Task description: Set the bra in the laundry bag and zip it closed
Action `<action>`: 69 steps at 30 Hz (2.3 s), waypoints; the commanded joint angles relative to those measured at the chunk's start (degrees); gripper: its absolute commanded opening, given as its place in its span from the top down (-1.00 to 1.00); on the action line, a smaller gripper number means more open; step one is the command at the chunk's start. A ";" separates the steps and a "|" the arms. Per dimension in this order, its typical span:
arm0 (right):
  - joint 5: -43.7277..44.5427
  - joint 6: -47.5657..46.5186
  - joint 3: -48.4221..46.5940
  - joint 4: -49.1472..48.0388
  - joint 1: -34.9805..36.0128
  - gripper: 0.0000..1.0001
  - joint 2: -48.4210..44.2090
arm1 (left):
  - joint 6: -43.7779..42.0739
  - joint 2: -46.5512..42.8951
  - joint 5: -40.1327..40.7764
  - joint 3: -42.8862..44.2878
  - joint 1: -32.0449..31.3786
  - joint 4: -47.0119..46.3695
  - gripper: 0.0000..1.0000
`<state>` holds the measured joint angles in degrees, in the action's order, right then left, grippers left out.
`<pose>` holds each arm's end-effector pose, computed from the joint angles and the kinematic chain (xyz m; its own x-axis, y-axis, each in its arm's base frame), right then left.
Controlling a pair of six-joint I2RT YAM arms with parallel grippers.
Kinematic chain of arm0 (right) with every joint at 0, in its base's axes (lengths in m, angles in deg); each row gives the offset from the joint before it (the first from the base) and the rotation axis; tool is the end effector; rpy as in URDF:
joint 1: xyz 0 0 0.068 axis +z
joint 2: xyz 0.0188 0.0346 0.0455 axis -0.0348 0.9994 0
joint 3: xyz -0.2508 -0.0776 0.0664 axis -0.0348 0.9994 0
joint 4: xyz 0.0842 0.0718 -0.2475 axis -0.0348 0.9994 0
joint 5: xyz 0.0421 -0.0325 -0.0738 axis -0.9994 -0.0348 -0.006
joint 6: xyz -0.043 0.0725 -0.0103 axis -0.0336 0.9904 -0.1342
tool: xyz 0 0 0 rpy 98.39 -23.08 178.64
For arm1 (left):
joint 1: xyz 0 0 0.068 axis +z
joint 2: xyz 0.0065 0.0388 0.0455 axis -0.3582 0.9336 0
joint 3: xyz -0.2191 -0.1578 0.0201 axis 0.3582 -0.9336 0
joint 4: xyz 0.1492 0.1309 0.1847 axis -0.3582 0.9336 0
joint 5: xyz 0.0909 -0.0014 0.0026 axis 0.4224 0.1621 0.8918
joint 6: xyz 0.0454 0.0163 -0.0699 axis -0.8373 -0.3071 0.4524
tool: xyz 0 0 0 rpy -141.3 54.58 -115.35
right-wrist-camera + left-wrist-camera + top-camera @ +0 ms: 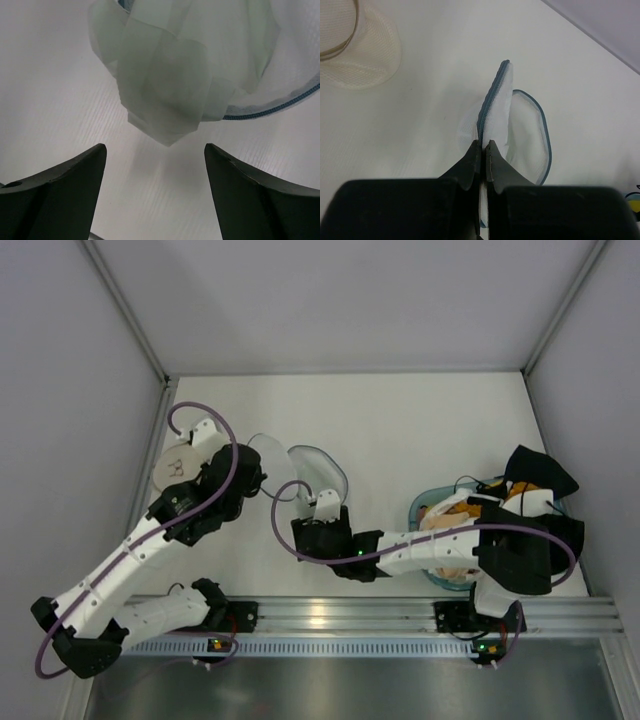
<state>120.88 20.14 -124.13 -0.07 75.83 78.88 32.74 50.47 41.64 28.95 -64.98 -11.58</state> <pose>0.1231 0.3496 0.1697 -0.5700 -0.0773 -0.8180 -0.3816 0.9066 0.1803 0.1883 -0.1140 0.3529 -0.3625 -0.5246 -0.7703 -0.2768 0.8499 -0.4485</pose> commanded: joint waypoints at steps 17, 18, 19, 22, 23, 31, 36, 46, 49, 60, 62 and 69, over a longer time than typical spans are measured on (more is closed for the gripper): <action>2.28 -2.13 -1.62 -14.97 -4.08 0.33 5.39 | 1.94 -3.02 3.15 -1.36 -0.13 -2.66 1.00; 1.93 -2.13 -1.62 -13.84 -4.17 0.55 4.95 | 1.59 -3.02 3.24 -1.27 -0.13 -2.49 1.00; 1.58 -2.04 -1.79 -12.78 -4.43 0.90 3.64 | 1.32 -3.02 3.50 -1.36 -0.13 -2.49 1.00; -0.78 -2.13 -1.71 -7.95 -4.52 1.00 -0.14 | -0.08 -2.84 3.59 -1.36 -0.13 -2.40 1.00; -3.14 -2.74 -1.88 -6.72 -4.61 1.00 -2.94 | -1.22 -2.93 3.24 -1.36 -0.13 -2.40 1.00; -14.22 -5.47 -4.25 3.48 -7.41 1.00 -14.12 | -4.21 -3.90 0.17 -2.94 -0.13 -1.17 1.00; -18.10 -8.72 -8.38 5.42 -13.04 1.00 -12.99 | -3.78 -5.12 -4.58 -5.31 -0.13 -1.00 1.00; -26.26 -11.54 -12.08 5.69 -16.74 1.00 -5.00 | -5.44 -9.43 -5.46 -6.20 -0.22 -0.03 1.00; -27.60 -10.92 -11.99 7.35 -16.39 1.00 -1.57 | -6.84 -8.12 -5.64 -4.88 -0.22 0.59 1.00; -26.72 -13.99 -16.20 20.27 -18.23 -0.81 -11.04 | -19.15 -3.64 -8.45 2.15 -0.13 5.86 1.00; -26.90 -14.87 -17.96 22.38 -19.98 -0.82 -13.68 | -22.49 -2.32 -8.80 3.55 -0.13 7.09 1.00; -26.02 -15.40 -12.80 21.34 -24.29 -0.67 -16.34 | -28.56 1.46 -10.91 6.02 -0.13 7.27 1.00</action>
<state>94.15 5.80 -139.00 20.46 52.92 61.20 8.88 50.62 31.98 32.31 -64.98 -5.20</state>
